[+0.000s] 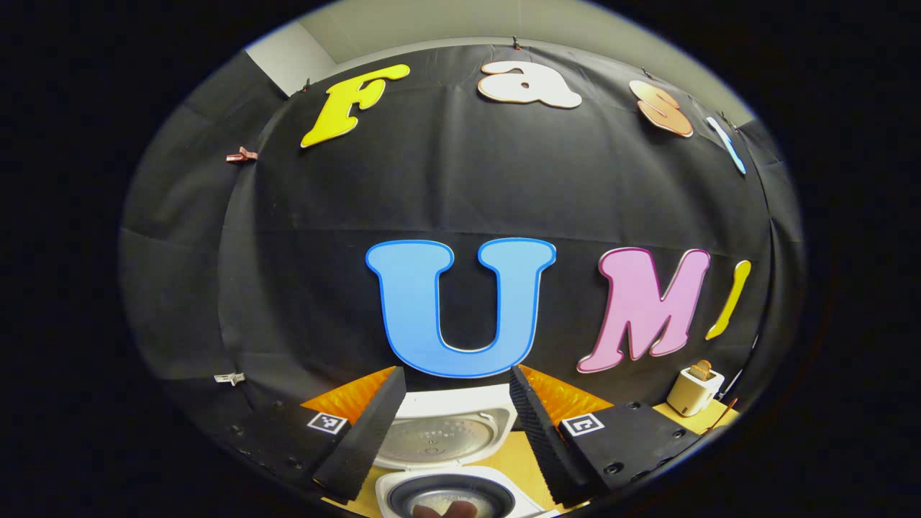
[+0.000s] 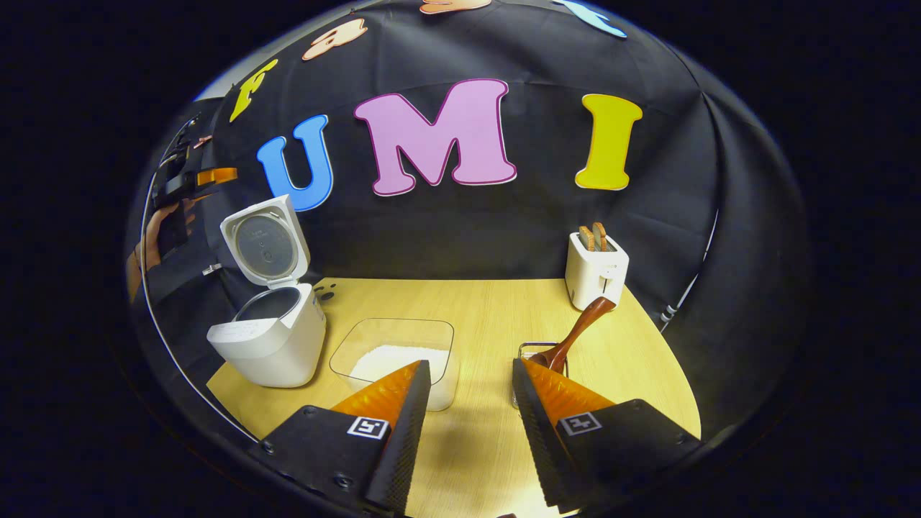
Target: Close the left gripper, press the button to open the rice cooker; take a wooden spoon from the chopstick holder with the right hand, scoop a spoonful of rice and pour it into the rice cooker, then put the wooden spoon back into the chopstick holder.
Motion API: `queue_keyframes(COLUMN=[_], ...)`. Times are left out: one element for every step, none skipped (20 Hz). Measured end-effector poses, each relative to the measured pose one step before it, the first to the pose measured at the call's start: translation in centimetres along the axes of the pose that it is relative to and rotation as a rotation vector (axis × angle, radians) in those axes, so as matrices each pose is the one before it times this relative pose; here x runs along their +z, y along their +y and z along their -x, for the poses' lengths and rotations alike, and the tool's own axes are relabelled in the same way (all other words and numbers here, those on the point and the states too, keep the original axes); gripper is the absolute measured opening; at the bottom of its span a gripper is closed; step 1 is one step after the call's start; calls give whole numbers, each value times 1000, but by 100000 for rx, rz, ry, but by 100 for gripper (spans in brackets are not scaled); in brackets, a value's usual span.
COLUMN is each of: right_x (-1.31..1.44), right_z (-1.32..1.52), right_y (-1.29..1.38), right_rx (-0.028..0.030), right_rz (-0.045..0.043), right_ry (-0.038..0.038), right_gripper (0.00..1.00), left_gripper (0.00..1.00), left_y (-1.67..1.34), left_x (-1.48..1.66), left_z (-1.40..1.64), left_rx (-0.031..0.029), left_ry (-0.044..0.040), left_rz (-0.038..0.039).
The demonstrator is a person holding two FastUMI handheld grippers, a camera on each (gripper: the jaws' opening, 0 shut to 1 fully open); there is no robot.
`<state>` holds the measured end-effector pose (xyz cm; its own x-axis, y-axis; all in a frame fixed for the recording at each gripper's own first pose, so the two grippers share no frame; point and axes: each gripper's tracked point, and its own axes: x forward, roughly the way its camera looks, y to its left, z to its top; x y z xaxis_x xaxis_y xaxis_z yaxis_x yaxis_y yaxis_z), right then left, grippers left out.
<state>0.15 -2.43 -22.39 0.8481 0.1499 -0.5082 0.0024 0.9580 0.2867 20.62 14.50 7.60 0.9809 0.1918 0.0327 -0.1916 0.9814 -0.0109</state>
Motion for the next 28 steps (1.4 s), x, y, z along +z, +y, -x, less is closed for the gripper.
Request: queue_keyframes(right_x=[26,-55,-29,-102,-20,10,41,94,-23,-23,-105,-104,-24,-45,-20,7,-53,-165,-146,11,32,51,97,15,8,-60,37,-29], right_z=[157,223,174,210,212,178,231,193,105,-156,39,-27,-4,-162,-81,-114,-87,39,-76,3,-89,-182,-110,-44,-15,-71,-42,-18], right_y=[274,272,477,495,297,78,103,126,77,-242,-25,84,21,-29,34,81,131,110,88,-55,11,-128,-114,-127,-101,-296,-245,-172], right_rx=[-167,311,650,862,376,49,61,-28,-131,-47,279,200,166,50,337,89,318,477,398,471,149,217,120,-3,34,-118,-97,79], right_rz=[51,-98,-77,245,612,822,552,226,80,-107,-225,-169,31,3,-209,-297,-222,-212,-139,-111,135,167,83,-79,-196,-62,-91,-127], right_ry=[-29,87,-24,242,-90,-191,-155,-248,-92,236,335,327,140,166,27,66,113,297,321,118,16,-107,-63,-36,238,83,107,13], right_gripper=[71,71,71,71,71,72,72,72,72,72,72,72,72,72,72,72,72,72,72,72,72,72,72,72,72,72,72,72], left_gripper=[93,93,93,93,93,93,93,93,93,93,93,93,93,95,94,94,96,96,97,97,98,98,98,98,98,98,98,98], left_y=[293,378,342,271,405,417,537,492,469,402,463,242,-44,-188,-223,-197,-206,-58,-201,-61,-150,-200,-189,-124,-153,-117,-113,-76], left_x=[-116,-356,-461,-585,-660,-723,-928,-1037,-1083,-1000,-945,-981,57,-269,-135,-194,-523,-356,-369,-601,-455,-499,-788,-731,-892,-855,-882,-767], left_z=[-1226,-1264,-1211,-1210,-1089,-1078,-946,-826,-732,-499,-363,-28,669,573,669,730,788,869,922,1048,892,900,820,821,806,743,780,674], left_rx=[953,669,1131,485,1004,1192,1494,1338,1508,1638,1298,674,-23,-686,-282,-364,-142,-196,-100,478,587,635,551,401,278,159,5,-254], left_ry=[282,690,1145,832,1482,1775,2497,3467,3512,2962,2586,2842,202,170,941,-25,474,-81,18,-248,-75,-62,290,412,655,1040,1385,1290], left_rz=[-269,-110,433,850,426,81,17,71,153,259,770,1214,879,524,239,-738,-484,-242,559,1469,1623,724,-165,-1029,-1495,-1165,-715,283])
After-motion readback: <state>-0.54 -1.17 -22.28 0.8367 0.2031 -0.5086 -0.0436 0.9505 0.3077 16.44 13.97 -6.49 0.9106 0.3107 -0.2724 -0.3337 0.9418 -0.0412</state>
